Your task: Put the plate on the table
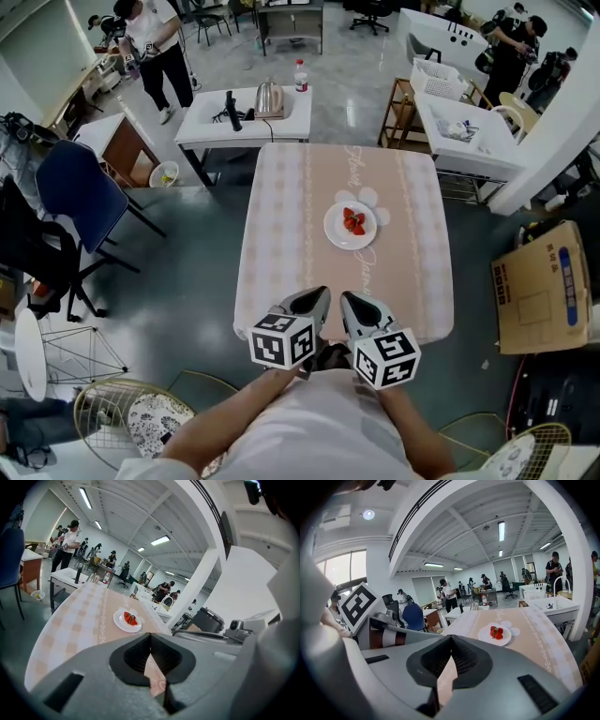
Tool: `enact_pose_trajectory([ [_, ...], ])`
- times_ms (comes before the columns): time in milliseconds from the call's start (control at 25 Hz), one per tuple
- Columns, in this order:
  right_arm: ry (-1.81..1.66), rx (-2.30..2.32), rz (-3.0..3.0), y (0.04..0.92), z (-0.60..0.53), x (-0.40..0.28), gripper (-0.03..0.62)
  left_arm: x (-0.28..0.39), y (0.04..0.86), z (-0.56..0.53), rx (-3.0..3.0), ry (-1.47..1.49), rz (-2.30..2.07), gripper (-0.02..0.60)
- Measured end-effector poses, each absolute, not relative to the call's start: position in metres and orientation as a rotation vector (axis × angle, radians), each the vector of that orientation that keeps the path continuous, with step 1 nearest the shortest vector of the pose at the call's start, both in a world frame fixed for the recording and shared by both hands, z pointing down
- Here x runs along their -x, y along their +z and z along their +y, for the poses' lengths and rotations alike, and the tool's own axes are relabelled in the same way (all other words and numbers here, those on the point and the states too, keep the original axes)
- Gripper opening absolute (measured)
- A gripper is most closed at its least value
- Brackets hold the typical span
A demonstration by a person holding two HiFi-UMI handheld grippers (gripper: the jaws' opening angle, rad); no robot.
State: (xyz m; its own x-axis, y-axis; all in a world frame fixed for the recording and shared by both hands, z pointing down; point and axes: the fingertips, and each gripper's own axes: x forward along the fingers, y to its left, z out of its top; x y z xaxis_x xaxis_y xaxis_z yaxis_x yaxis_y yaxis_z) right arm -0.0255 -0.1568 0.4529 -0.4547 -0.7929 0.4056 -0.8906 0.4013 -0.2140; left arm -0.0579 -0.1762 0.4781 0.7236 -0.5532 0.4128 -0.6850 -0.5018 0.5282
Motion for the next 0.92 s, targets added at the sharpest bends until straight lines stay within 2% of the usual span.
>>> enact_pose_trajectory([
  [920,0.509,-1.545,-2.352,0.448,-0.113,0.028,0.003,0.059,0.471,-0.137,-2.359,0.267,-0.924,0.006],
])
